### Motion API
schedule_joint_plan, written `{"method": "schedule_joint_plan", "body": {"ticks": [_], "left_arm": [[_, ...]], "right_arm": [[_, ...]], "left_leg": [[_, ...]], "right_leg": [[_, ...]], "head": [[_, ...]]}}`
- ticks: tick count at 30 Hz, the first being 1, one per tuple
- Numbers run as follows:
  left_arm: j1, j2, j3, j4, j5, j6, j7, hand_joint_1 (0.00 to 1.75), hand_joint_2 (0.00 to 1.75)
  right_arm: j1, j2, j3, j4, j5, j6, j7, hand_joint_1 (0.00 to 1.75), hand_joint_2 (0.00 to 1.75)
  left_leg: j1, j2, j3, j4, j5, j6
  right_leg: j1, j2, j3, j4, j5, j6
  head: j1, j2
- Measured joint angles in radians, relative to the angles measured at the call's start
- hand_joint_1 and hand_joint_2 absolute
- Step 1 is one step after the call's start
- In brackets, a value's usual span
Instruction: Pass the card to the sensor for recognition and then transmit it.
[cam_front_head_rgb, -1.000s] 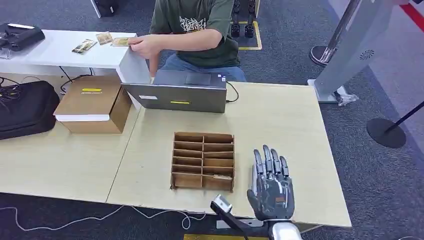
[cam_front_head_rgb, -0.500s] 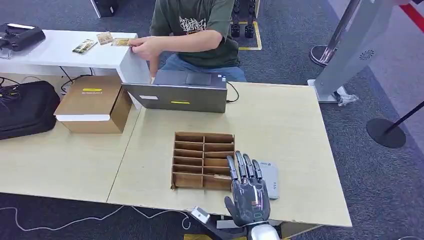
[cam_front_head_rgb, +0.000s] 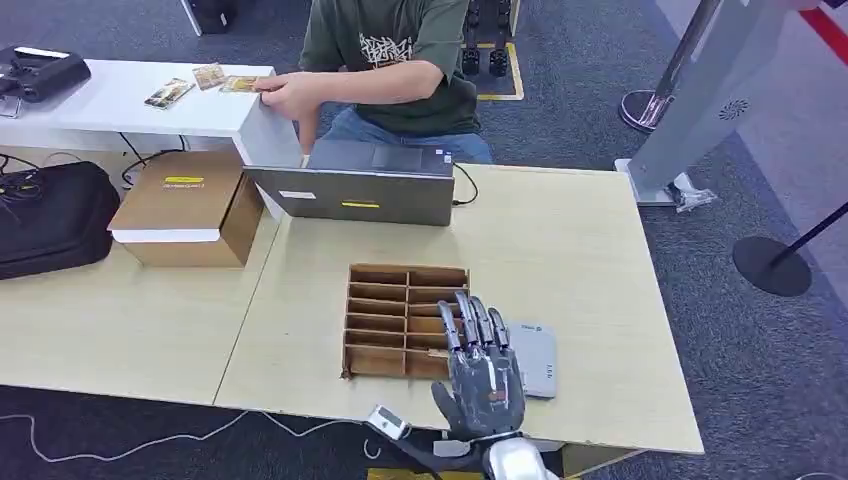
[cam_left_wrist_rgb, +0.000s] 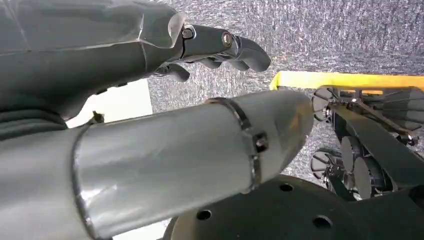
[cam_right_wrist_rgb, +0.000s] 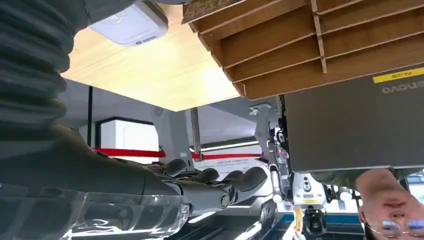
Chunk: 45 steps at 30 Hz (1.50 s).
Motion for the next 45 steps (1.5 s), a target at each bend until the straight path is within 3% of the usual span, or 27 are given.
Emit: {"method": "schedule_joint_plan", "body": {"ticks": [5,9,15,22,39,45], "left_arm": [[0.0,0.0,0.0,0.0,-0.005,-0.002,0.0,0.0,0.0],[-0.002,0.002,0.0,0.003,-0.011,-0.01,0.005,0.0,0.0],[-0.003,0.006,0.0,0.004,-0.018,-0.017,0.01,0.0,0.0],[-0.005,0.013,0.0,0.005,-0.019,-0.016,0.016,0.0,0.0],[-0.015,0.023,-0.003,0.005,-0.027,0.001,0.018,0.0,0.0],[-0.021,0.024,-0.01,0.005,-0.03,0.001,0.018,0.0,0.0]], "right_arm": [[-0.021,0.027,-0.024,0.035,0.0,0.0,-0.042,0.0,1.75],[-0.052,0.03,-0.026,0.055,0.0,0.018,0.002,0.0,1.75],[-0.087,0.026,-0.009,0.076,0.0,0.036,0.019,0.0,1.75],[-0.088,0.024,-0.01,0.121,0.0,0.009,-0.049,0.0,1.75],[-0.064,0.038,-0.022,0.13,0.0,0.07,-0.075,0.0,1.75],[-0.067,0.038,-0.019,0.135,0.0,0.092,-0.036,0.0,1.75]], "left_leg": [[0.0,0.0,0.0,0.0,0.0,0.0],[0.0,0.0,0.0,0.0,0.0,0.0],[0.0,0.0,0.0,0.0,0.0,0.0],[0.0,0.0,0.0,0.0,0.0,0.0],[0.0,0.0,0.0,0.0,0.0,0.0],[0.0,0.0,0.0,0.0,0.0,0.0]], "right_leg": [[0.0,0.0,0.0,0.0,0.0,0.0],[0.0,0.0,0.0,0.0,0.0,0.0],[0.0,0.0,0.0,0.0,0.0,0.0],[0.0,0.0,0.0,0.0,0.0,0.0],[0.0,0.0,0.0,0.0,0.0,0.0],[0.0,0.0,0.0,0.0,0.0,0.0]], "head": [[0.0,0.0],[0.0,0.0],[0.0,0.0],[0.0,0.0],[0.0,0.0],[0.0,0.0]]}}
